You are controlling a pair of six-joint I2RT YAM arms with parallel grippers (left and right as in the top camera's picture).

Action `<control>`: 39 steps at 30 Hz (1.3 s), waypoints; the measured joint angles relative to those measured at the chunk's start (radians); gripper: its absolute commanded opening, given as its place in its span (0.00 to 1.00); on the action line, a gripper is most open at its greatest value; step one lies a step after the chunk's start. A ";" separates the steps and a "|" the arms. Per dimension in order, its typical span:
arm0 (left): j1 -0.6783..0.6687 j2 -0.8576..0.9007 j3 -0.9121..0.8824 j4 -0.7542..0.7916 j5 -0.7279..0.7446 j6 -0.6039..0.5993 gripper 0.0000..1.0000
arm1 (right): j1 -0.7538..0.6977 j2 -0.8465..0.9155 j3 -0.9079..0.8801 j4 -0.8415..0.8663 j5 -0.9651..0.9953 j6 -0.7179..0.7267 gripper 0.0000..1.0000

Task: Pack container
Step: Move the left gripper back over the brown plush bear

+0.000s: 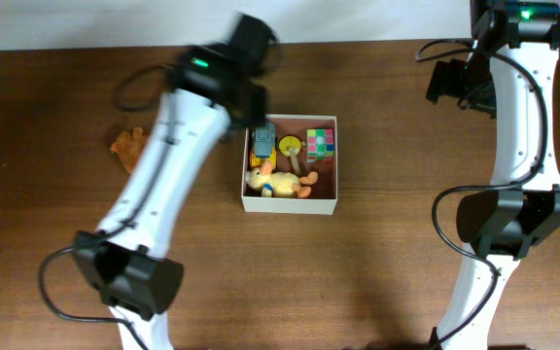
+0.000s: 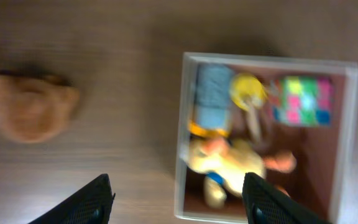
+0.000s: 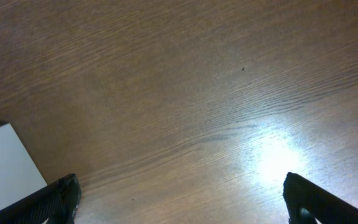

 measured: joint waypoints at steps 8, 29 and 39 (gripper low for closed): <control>0.253 0.000 0.013 -0.039 -0.007 0.003 0.72 | 0.000 0.000 0.000 0.000 0.000 0.000 0.99; 0.426 0.328 -0.018 -0.010 0.027 0.164 0.80 | 0.000 0.000 0.000 0.000 0.000 0.000 0.99; 0.425 0.333 -0.019 0.010 0.039 0.215 0.76 | 0.000 0.000 0.000 0.000 0.000 0.000 0.99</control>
